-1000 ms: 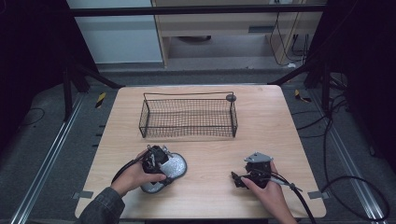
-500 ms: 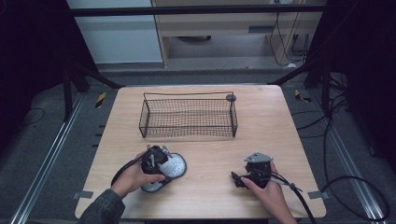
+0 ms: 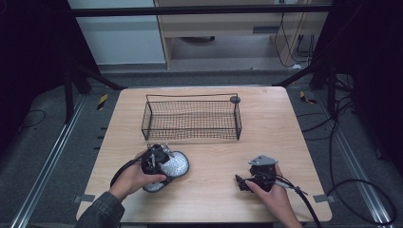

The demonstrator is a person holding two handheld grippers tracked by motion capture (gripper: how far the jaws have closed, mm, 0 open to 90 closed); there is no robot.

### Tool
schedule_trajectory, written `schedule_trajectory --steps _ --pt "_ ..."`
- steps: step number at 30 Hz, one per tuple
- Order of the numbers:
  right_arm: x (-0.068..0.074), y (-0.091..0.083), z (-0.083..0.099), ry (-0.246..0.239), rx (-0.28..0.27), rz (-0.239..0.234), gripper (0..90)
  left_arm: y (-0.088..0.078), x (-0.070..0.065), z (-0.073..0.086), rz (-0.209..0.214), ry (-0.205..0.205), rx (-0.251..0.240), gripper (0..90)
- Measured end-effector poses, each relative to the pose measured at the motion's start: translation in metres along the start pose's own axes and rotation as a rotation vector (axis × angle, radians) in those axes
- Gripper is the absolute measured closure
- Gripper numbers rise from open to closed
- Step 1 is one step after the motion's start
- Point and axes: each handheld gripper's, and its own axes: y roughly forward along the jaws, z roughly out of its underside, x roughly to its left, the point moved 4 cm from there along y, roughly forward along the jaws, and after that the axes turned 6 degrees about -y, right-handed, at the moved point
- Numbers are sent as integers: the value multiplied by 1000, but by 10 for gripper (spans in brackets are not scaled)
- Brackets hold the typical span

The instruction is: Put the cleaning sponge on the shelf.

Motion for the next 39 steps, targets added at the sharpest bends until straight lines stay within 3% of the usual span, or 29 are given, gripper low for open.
schedule_trajectory --steps 22,32,39 --pt "0 0 0 -5 -5 -2 4 -30 10 -15 -89 100 -63 143" --pt "-1 0 0 -7 -5 -1 4 -44 17 -23 -112 126 -81 142" --pt "-1 0 0 -7 -4 -2 4 -56 26 -33 -151 138 -92 143"
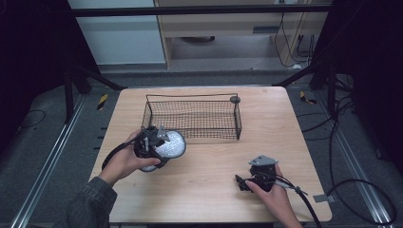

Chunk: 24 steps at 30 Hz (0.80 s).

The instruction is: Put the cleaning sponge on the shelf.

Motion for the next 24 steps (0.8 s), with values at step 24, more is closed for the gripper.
schedule_trajectory --steps 24 --pt "1 0 0 7 1 3 4 -24 26 -24 -85 73 -34 141"
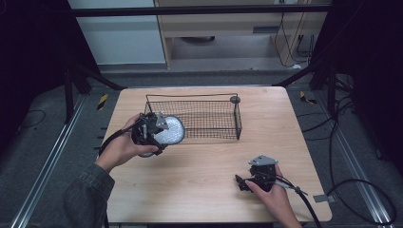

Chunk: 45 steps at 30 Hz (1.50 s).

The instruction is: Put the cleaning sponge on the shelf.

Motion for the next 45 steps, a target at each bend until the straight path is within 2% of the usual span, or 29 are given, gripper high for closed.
schedule_trajectory --steps 10,13,15,21,29,45 --pt "-2 1 -1 -4 -4 -10 4 -6 24 -14 -21 20 -7 140" --pt "-1 1 -1 -3 -3 -11 4 -8 30 -20 -41 51 0 140" --pt "-2 1 -1 -4 -3 -11 4 -8 36 -23 -50 47 28 141" --pt "-2 1 -1 -8 -2 -9 4 -7 47 -37 -84 57 10 142" --pt "-1 1 -1 -4 -3 -11 4 3 52 -47 -98 100 -3 142" --pt "-4 2 -2 -2 -2 -8 4 12 56 -63 -107 118 -23 141"
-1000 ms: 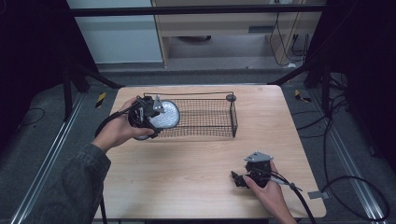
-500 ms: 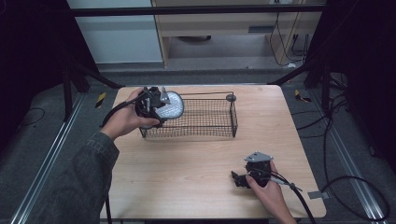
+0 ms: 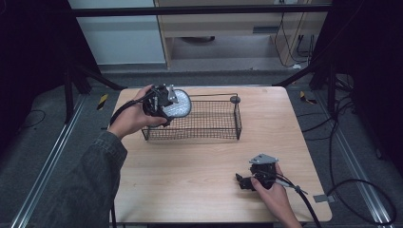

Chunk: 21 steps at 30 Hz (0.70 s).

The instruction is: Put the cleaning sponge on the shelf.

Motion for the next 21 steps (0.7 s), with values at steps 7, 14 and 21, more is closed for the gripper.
schedule_trajectory --steps 7,14,21 --pt "-1 0 0 0 0 2 4 7 4 -2 -21 9 -10 142" --pt "-1 0 0 0 0 2 4 12 4 -1 -43 32 -15 144" --pt "-1 0 0 1 0 1 4 25 5 6 -25 23 4 147"
